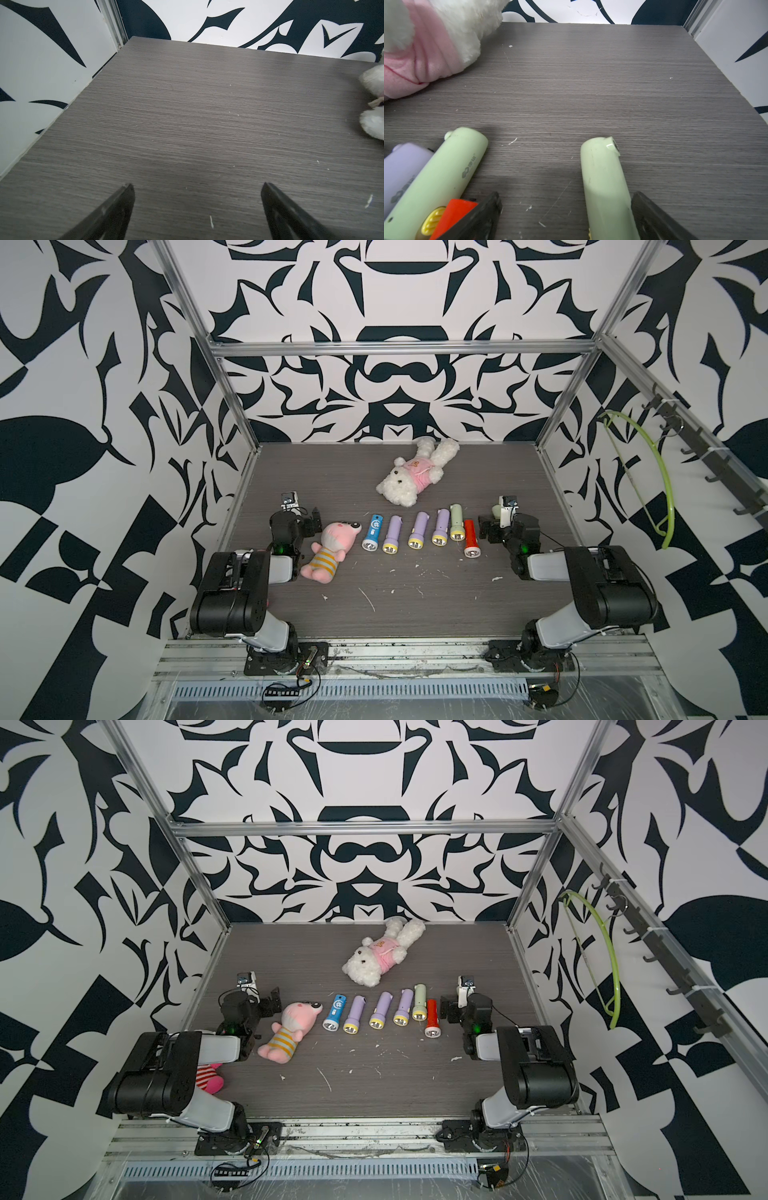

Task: Close the plug at the bottom of the flashlight
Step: Reset both arms

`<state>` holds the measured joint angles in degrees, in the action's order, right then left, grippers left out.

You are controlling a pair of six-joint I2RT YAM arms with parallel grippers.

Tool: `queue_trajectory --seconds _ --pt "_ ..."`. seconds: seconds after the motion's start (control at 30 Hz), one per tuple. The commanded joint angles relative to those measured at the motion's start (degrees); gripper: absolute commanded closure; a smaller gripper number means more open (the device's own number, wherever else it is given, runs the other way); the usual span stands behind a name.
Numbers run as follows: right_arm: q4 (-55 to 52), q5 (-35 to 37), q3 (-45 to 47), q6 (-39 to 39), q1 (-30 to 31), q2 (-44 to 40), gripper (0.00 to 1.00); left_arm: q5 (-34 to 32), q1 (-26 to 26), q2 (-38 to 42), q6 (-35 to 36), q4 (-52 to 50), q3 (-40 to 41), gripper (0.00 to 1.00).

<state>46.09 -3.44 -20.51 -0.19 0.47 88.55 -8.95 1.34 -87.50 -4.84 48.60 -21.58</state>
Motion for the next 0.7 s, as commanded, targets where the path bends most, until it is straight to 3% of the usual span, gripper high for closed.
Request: queue_trajectory --seconds 0.0,0.67 --pt "0.68 -0.51 -1.55 0.45 0.06 -0.44 0.00 0.43 -0.11 -0.30 0.36 0.79 -0.32 0.01" --pt "0.72 -0.51 -1.55 0.44 0.06 -0.49 0.00 3.60 -0.20 -0.92 1.50 -0.35 -1.19 0.01"
